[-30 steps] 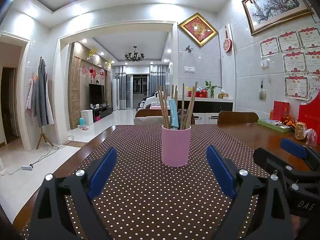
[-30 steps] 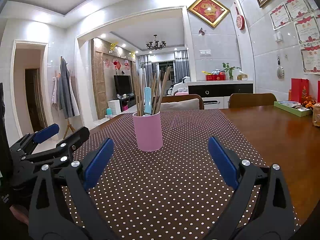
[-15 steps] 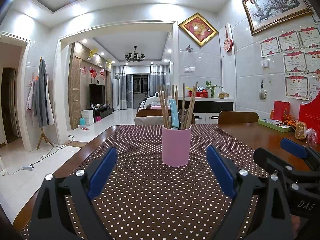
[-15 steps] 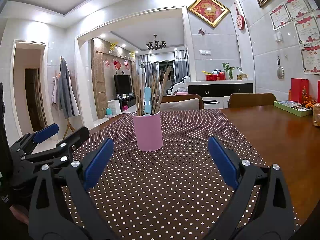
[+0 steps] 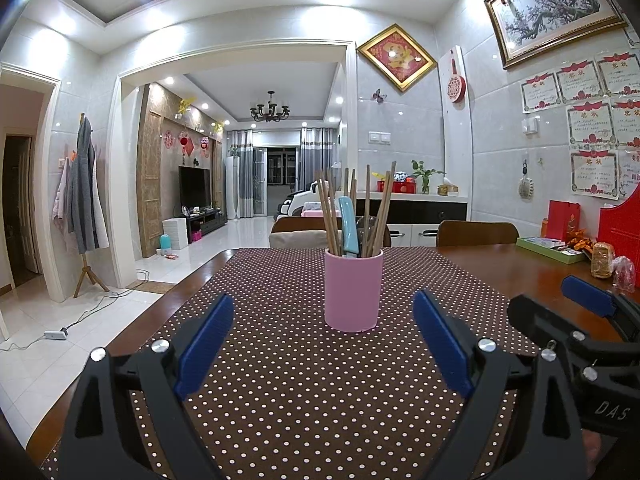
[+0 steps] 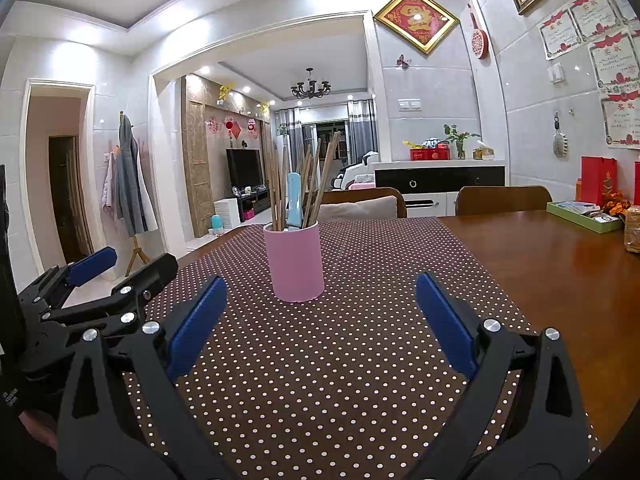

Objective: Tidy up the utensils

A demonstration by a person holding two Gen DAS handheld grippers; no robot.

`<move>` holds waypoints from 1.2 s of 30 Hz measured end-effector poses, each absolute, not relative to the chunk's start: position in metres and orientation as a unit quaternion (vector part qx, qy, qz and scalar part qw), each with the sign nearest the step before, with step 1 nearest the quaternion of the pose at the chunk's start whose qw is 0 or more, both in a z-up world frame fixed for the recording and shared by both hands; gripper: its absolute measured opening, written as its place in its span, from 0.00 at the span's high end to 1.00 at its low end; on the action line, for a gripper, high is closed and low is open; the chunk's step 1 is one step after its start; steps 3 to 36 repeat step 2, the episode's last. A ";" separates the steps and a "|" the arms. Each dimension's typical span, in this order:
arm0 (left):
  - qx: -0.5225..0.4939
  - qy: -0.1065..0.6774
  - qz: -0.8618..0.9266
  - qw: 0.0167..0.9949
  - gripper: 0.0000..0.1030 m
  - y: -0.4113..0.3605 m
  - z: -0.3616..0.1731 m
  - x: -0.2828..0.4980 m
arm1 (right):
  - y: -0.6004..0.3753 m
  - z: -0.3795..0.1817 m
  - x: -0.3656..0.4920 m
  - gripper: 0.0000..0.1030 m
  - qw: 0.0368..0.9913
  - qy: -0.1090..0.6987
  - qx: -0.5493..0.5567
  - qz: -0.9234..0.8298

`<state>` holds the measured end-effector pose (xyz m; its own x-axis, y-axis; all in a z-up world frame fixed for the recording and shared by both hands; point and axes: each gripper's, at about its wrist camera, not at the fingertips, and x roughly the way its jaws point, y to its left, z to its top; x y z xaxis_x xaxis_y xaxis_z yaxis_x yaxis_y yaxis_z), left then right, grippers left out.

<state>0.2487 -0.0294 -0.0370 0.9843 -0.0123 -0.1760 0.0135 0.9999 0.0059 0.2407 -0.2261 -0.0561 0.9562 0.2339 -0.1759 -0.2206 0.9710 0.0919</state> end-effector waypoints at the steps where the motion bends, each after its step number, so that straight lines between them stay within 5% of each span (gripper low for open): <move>1: 0.004 0.088 -0.006 0.996 0.13 -0.030 -0.037 0.249 | -0.226 -0.056 0.241 0.09 0.988 0.093 0.036 0.115; 36: 0.004 0.089 -0.006 0.996 0.13 -0.029 -0.037 0.249 | -0.226 -0.056 0.241 0.09 0.988 0.093 0.036 0.115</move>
